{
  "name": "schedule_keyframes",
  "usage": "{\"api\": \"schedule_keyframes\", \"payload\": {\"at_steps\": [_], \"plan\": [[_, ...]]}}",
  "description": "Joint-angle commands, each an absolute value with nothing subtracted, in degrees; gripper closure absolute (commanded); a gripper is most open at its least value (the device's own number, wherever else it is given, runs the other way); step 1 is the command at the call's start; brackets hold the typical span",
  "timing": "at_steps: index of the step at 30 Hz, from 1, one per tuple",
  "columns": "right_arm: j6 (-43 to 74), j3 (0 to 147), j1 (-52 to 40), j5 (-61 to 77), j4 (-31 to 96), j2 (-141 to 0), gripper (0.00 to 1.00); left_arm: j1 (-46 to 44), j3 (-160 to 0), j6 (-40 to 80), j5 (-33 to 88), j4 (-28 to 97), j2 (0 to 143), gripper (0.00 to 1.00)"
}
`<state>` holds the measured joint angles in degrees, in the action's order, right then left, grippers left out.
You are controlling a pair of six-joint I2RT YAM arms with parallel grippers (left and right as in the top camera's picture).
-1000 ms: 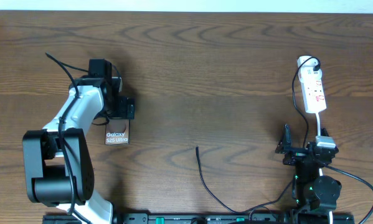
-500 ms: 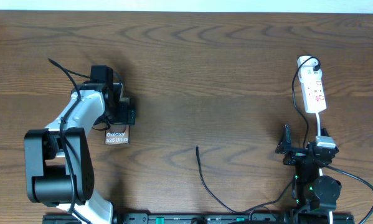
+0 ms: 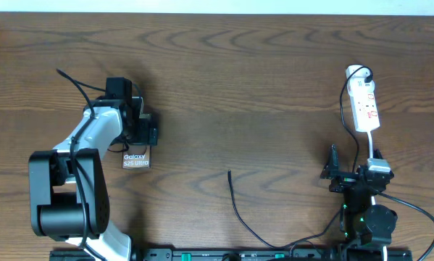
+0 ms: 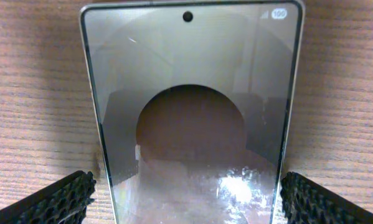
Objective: Plug charger to phone and switch on socket
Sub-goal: 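Close the left gripper on the phone's lower edge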
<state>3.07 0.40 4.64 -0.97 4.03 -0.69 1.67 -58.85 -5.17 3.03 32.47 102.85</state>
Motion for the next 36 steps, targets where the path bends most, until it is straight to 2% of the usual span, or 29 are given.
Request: {"api": "schedule_keyframes", "payload": {"at_steps": [1, 36], "plan": [[3.8, 0.3, 4.4, -1.3, 4.3, -0.4, 0.01, 1.5, -57.2, -5.6, 2.4, 32.0, 102.9, 0.02], [3.8, 0.3, 4.4, -1.3, 4.3, -0.4, 0.01, 1.5, -55.6, -5.6, 4.5, 31.8, 102.9, 0.01]]}}
